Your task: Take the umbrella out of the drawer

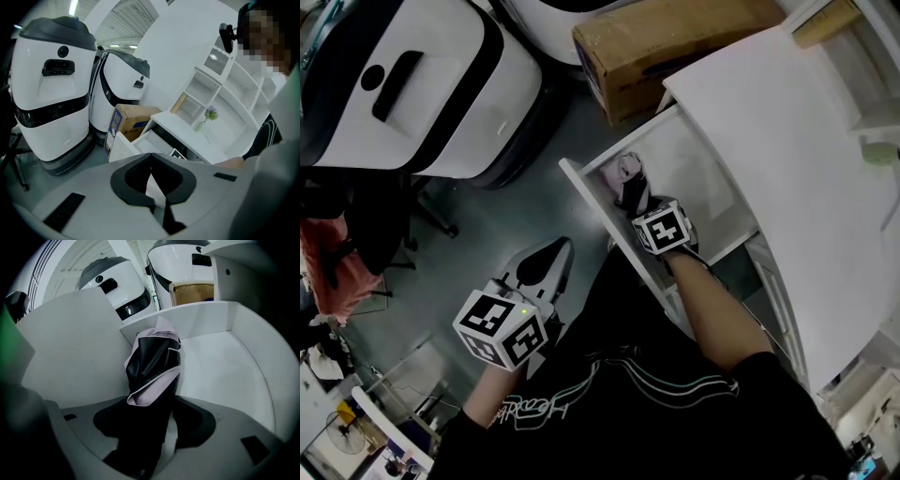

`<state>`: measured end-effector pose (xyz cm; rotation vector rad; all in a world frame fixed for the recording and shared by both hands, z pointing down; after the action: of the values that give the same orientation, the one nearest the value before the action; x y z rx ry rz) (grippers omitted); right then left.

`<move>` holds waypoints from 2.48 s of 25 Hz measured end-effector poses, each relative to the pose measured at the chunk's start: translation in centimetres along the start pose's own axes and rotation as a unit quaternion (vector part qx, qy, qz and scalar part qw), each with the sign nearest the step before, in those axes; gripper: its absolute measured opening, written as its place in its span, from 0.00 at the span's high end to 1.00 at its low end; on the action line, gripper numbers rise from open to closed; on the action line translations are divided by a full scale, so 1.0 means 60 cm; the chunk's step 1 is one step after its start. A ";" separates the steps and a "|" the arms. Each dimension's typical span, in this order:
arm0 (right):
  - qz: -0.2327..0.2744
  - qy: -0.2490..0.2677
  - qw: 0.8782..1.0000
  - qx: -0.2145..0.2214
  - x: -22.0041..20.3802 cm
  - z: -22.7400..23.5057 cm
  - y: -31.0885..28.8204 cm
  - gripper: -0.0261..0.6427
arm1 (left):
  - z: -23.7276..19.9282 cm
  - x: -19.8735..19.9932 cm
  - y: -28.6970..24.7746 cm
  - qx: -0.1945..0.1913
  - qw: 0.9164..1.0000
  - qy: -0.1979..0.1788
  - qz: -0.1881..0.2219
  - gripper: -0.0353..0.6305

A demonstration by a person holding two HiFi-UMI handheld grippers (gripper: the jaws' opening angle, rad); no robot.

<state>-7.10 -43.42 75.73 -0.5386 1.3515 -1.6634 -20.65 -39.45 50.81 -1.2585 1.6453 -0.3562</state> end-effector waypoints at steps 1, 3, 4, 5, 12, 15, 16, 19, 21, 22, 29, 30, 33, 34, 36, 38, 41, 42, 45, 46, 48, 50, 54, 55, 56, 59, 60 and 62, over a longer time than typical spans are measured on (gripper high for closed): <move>-0.005 0.001 1.000 -0.005 0.001 0.001 0.000 0.60 | 0.000 -0.002 -0.002 -0.001 1.000 0.000 -0.002 0.92; -0.008 -0.004 1.000 -0.009 0.001 0.003 -0.001 0.60 | 0.002 -0.007 -0.005 -0.003 1.000 0.001 -0.006 0.92; -0.007 -0.009 1.000 -0.007 0.001 0.004 0.000 0.60 | 0.004 -0.008 -0.006 -0.004 1.000 0.000 -0.008 0.92; -0.006 -0.015 1.000 -0.002 0.000 0.006 0.001 0.60 | 0.006 -0.009 -0.006 -0.004 1.000 0.000 -0.008 0.92; 0.013 -0.078 0.995 0.065 -0.005 0.021 0.012 0.61 | 0.022 -0.019 -0.008 -0.003 1.000 -0.006 -0.009 0.92; 0.025 -0.081 0.994 0.063 -0.010 0.029 0.029 0.62 | 0.036 -0.026 -0.009 -0.006 1.000 -0.006 -0.005 0.92; 0.030 -0.082 0.994 0.063 -0.012 0.031 0.038 0.62 | 0.042 -0.029 -0.008 -0.007 1.000 -0.005 -0.004 0.92; 0.048 -0.080 0.994 0.064 -0.018 0.035 0.068 0.62 | 0.064 -0.035 -0.004 -0.011 1.000 -0.005 0.003 0.92; 0.065 -0.077 0.993 0.066 -0.019 0.035 0.096 0.62 | 0.082 -0.035 0.000 -0.013 1.000 -0.007 0.011 0.92; 0.075 -0.075 0.992 0.068 -0.019 0.034 0.112 0.62 | 0.091 -0.035 0.004 -0.014 1.000 -0.009 0.015 0.92; 0.153 -0.040 0.986 0.062 -0.036 0.011 0.254 0.63 | 0.172 -0.034 0.038 -0.019 0.998 -0.036 0.052 0.92; 0.165 -0.034 0.984 0.061 -0.042 0.006 0.279 0.63 | 0.186 -0.035 0.045 -0.020 0.997 -0.040 0.058 0.92; 0.206 -0.028 0.976 0.063 -0.066 -0.011 0.359 0.63 | 0.231 -0.038 0.067 -0.023 0.996 -0.050 0.075 0.92; 0.221 -0.027 0.973 0.065 -0.075 -0.018 0.387 0.63 | 0.247 -0.039 0.074 -0.026 0.995 -0.053 0.080 0.92; 0.251 -0.021 0.966 0.065 -0.095 -0.035 0.443 0.63 | 0.281 -0.040 0.089 -0.034 0.993 -0.062 0.090 0.92; 0.281 -0.010 0.958 0.065 -0.119 -0.056 0.498 0.63 | 0.318 -0.044 0.106 -0.043 0.991 -0.074 0.102 0.92; 0.332 0.012 0.941 0.064 -0.158 -0.083 0.588 0.63 | 0.375 -0.045 0.132 -0.062 0.986 -0.092 0.124 0.92; 0.348 0.018 0.935 0.061 -0.171 -0.089 0.618 0.63 | 0.393 -0.043 0.141 -0.067 0.984 -0.101 0.132 0.92; 0.391 0.021 0.917 0.071 -0.208 -0.108 0.703 0.63 | 0.439 -0.038 0.169 -0.073 0.977 -0.126 0.155 0.92; 0.405 0.019 0.911 0.079 -0.219 -0.115 0.728 0.63 | 0.453 -0.037 0.179 -0.076 0.975 -0.131 0.162 0.92; 0.433 0.019 0.896 0.091 -0.235 -0.128 0.774 0.63 | 0.476 -0.032 0.195 -0.085 0.971 -0.138 0.175 0.92; 0.459 0.030 0.883 0.091 -0.245 -0.140 0.817 0.63 | 0.493 -0.022 0.208 -0.088 0.967 -0.147 0.189 0.92; 0.489 0.059 0.867 0.076 -0.264 -0.165 0.883 0.63 | 0.516 -0.009 0.243 -0.082 0.961 -0.160 0.212 0.92; 0.494 0.066 0.864 0.069 -0.266 -0.168 0.895 0.63 | 0.520 -0.005 0.250 -0.081 0.959 -0.162 0.217 0.92; 0.498 0.072 0.862 0.062 -0.268 -0.170 0.905 0.63 | 0.524 -0.001 0.255 -0.080 0.958 -0.164 0.222 0.92; 0.502 0.085 0.859 0.053 -0.281 -0.179 0.919 0.63 | 0.536 -0.004 0.267 -0.079 0.957 -0.165 0.225 0.92; 0.505 0.088 0.857 0.053 -0.284 -0.182 0.924 0.63 | 0.541 -0.004 0.269 -0.080 0.957 -0.167 0.225 0.92; 0.511 0.096 0.853 0.049 -0.286 -0.183 0.935 0.63 | 0.555 0.001 0.269 -0.083 0.955 -0.174 0.224 0.92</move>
<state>13.42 -23.03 23.55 0.4032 1.3161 -0.8763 -2.14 -22.26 23.79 -0.9591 1.6147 0.2744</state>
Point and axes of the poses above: the fingertips, and each gripper's own axes: y backward along the fingers, z to its right, x out of its top, the point moved 3 cm from there along y, backward along the fingers, and after that the axes turned 10 degrees about -z, right-handed, at the moved point
